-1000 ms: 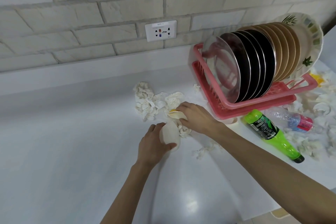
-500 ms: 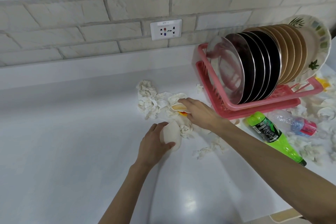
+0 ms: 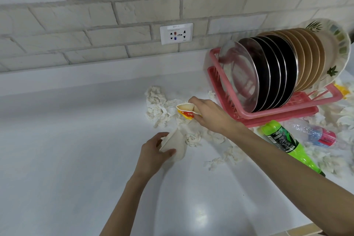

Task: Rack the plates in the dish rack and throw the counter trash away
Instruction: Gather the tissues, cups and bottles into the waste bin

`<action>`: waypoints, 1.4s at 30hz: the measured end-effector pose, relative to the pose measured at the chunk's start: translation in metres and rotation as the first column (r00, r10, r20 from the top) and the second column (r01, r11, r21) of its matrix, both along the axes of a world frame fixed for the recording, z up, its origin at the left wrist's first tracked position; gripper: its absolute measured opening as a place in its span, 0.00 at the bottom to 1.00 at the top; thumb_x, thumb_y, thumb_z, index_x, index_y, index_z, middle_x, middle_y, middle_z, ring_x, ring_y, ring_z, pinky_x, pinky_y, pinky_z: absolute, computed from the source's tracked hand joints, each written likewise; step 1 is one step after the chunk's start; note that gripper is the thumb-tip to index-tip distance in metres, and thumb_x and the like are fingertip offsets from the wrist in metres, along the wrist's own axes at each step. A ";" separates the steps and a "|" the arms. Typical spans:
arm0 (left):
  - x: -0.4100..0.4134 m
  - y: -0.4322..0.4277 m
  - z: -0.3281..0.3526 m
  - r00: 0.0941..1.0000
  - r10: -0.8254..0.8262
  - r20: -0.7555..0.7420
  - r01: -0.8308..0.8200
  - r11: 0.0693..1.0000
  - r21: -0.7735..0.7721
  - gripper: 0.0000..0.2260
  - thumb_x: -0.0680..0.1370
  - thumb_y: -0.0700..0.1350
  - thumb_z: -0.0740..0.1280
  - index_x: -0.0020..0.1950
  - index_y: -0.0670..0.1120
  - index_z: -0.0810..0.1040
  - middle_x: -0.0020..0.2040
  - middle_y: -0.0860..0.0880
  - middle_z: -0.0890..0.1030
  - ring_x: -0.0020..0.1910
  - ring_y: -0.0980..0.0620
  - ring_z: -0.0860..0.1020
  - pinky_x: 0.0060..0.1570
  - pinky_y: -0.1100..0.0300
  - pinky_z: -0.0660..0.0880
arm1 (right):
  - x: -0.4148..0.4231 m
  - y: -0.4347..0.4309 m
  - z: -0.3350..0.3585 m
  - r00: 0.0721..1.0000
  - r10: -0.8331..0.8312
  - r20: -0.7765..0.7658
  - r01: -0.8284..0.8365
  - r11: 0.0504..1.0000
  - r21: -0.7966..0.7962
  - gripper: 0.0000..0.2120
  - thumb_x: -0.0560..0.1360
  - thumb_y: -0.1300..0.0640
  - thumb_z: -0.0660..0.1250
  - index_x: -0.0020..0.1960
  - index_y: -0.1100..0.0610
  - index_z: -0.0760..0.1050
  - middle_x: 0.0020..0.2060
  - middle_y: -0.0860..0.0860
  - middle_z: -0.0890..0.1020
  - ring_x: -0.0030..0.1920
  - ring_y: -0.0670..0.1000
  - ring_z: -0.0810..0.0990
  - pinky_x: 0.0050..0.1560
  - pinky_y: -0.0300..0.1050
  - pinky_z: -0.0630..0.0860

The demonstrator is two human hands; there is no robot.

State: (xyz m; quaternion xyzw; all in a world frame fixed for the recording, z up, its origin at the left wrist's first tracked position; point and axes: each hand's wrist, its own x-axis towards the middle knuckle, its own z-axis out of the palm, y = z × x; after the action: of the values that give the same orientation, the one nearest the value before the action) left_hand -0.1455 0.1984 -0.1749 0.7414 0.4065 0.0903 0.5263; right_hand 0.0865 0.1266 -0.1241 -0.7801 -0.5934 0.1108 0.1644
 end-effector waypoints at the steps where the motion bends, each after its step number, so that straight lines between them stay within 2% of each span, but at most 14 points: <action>1: -0.003 0.000 0.002 1.000 0.015 0.019 -0.014 1.000 -0.022 0.20 0.70 0.45 0.77 0.60 0.57 0.78 0.45 0.51 0.83 0.43 0.53 0.80 0.37 0.69 0.74 | -0.001 0.001 0.003 1.000 -0.011 0.007 0.011 1.000 0.009 0.13 0.76 0.59 0.64 0.60 0.56 0.68 0.47 0.55 0.80 0.43 0.58 0.76 0.36 0.49 0.71; 5: -0.012 0.000 0.011 0.993 0.046 0.110 -0.034 0.993 -0.111 0.19 0.67 0.52 0.73 0.57 0.55 0.80 0.42 0.52 0.84 0.41 0.52 0.81 0.40 0.60 0.77 | -0.008 0.000 0.017 0.997 -0.072 -0.034 0.073 0.996 0.045 0.15 0.75 0.56 0.64 0.62 0.55 0.69 0.44 0.56 0.79 0.43 0.59 0.77 0.39 0.52 0.74; 10: -0.012 -0.001 0.019 0.983 0.041 0.182 -0.009 0.985 -0.170 0.16 0.68 0.50 0.73 0.56 0.56 0.80 0.44 0.49 0.85 0.44 0.45 0.83 0.45 0.46 0.79 | -0.019 -0.024 0.024 0.955 -0.196 -0.222 0.218 0.972 0.081 0.15 0.73 0.51 0.64 0.60 0.47 0.69 0.42 0.52 0.80 0.42 0.55 0.78 0.40 0.51 0.76; 12: -0.009 -0.003 0.020 0.980 0.025 0.195 0.011 0.983 -0.185 0.16 0.69 0.50 0.73 0.56 0.56 0.81 0.44 0.47 0.85 0.44 0.42 0.82 0.45 0.44 0.79 | -0.025 -0.040 0.025 0.923 -0.233 -0.305 0.272 0.958 0.091 0.14 0.73 0.52 0.64 0.58 0.47 0.71 0.41 0.51 0.81 0.40 0.52 0.78 0.40 0.51 0.76; 15: -0.002 -0.011 0.021 0.981 -0.013 0.194 0.053 0.979 -0.199 0.16 0.68 0.49 0.73 0.56 0.55 0.81 0.44 0.46 0.85 0.44 0.41 0.82 0.43 0.46 0.79 | -0.035 -0.067 0.026 0.870 -0.294 -0.396 0.359 0.928 0.101 0.12 0.73 0.56 0.66 0.56 0.48 0.74 0.40 0.50 0.81 0.40 0.51 0.78 0.41 0.48 0.75; 19: 0.009 -0.026 0.023 0.976 -0.082 0.203 0.128 0.967 -0.221 0.17 0.68 0.49 0.72 0.56 0.54 0.81 0.43 0.47 0.85 0.42 0.46 0.82 0.38 0.58 0.77 | -0.044 -0.108 0.027 0.782 -0.373 -0.499 0.477 0.874 0.093 0.11 0.74 0.58 0.68 0.55 0.50 0.76 0.42 0.45 0.81 0.43 0.46 0.78 0.42 0.44 0.76; 23: 0.025 -0.048 0.024 0.961 -0.180 0.210 0.227 0.948 -0.223 0.17 0.68 0.49 0.72 0.56 0.55 0.81 0.44 0.50 0.85 0.41 0.52 0.82 0.39 0.61 0.77 | -0.053 -0.156 0.022 0.656 -0.430 -0.620 0.588 0.806 0.064 0.12 0.73 0.57 0.68 0.55 0.47 0.76 0.39 0.47 0.82 0.40 0.53 0.81 0.38 0.57 0.80; 26: 0.040 -0.070 0.025 0.944 -0.253 0.212 0.301 0.925 -0.233 0.18 0.67 0.49 0.72 0.57 0.53 0.81 0.47 0.51 0.86 0.44 0.53 0.83 0.40 0.63 0.77 | -0.058 -0.195 0.017 0.571 -0.470 -0.673 0.677 0.734 0.062 0.12 0.72 0.57 0.68 0.54 0.46 0.76 0.39 0.48 0.82 0.39 0.55 0.81 0.35 0.60 0.79; 28: 0.051 -0.088 0.025 0.928 -0.306 0.212 0.353 0.904 -0.241 0.19 0.67 0.49 0.72 0.58 0.51 0.80 0.48 0.50 0.86 0.46 0.52 0.84 0.41 0.63 0.77 | -0.063 -0.223 0.015 0.515 -0.505 -0.693 0.738 0.673 0.058 0.13 0.73 0.59 0.68 0.55 0.47 0.75 0.39 0.49 0.82 0.37 0.55 0.81 0.34 0.61 0.79; 32: 0.072 -0.136 0.025 0.892 -0.404 0.203 0.443 0.870 -0.218 0.19 0.67 0.49 0.73 0.58 0.52 0.80 0.45 0.49 0.86 0.44 0.49 0.84 0.44 0.55 0.78 | -0.080 -0.288 0.010 0.379 -0.570 -0.729 0.839 0.544 0.011 0.13 0.74 0.61 0.68 0.54 0.46 0.75 0.39 0.50 0.82 0.36 0.55 0.80 0.34 0.60 0.79; 36: 0.086 -0.197 0.021 0.838 -0.514 0.185 0.544 0.815 -0.201 0.19 0.67 0.50 0.73 0.58 0.52 0.80 0.46 0.50 0.86 0.46 0.50 0.84 0.46 0.56 0.77 | -0.102 -0.364 0.002 0.300 -0.617 -0.727 0.907 0.421 0.017 0.13 0.73 0.60 0.68 0.53 0.45 0.76 0.40 0.46 0.82 0.38 0.50 0.81 0.38 0.55 0.81; 39: 0.091 -0.244 0.021 0.799 -0.572 0.187 0.601 0.774 -0.201 0.19 0.67 0.49 0.72 0.58 0.51 0.80 0.48 0.50 0.86 0.46 0.52 0.83 0.45 0.58 0.77 | -0.119 -0.408 -0.004 0.253 -0.642 -0.724 0.938 0.346 0.020 0.14 0.73 0.62 0.68 0.52 0.45 0.76 0.42 0.39 0.80 0.41 0.45 0.80 0.39 0.45 0.79; 41: 0.094 -0.285 0.019 0.779 -0.601 0.179 0.627 0.750 -0.211 0.19 0.67 0.49 0.72 0.57 0.51 0.80 0.49 0.50 0.86 0.47 0.54 0.83 0.44 0.61 0.76 | -0.132 -0.442 -0.007 0.196 -0.653 -0.731 0.959 0.284 0.004 0.15 0.73 0.63 0.68 0.51 0.44 0.75 0.41 0.40 0.81 0.41 0.43 0.79 0.37 0.38 0.75; 42: 0.094 -0.304 0.018 0.770 -0.614 0.174 0.638 0.739 -0.218 0.19 0.67 0.49 0.72 0.57 0.52 0.79 0.49 0.51 0.85 0.48 0.55 0.83 0.44 0.61 0.76 | -0.139 -0.459 -0.010 0.164 -0.649 -0.743 0.967 0.254 -0.008 0.14 0.73 0.63 0.68 0.52 0.44 0.76 0.42 0.42 0.81 0.41 0.43 0.80 0.37 0.37 0.75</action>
State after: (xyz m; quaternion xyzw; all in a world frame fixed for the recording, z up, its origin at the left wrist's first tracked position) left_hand -0.0511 -0.1057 -0.1573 0.7527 0.1178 -0.1136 0.6377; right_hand -0.0521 -0.3320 -0.1346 -0.8192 0.0339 0.0955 0.5645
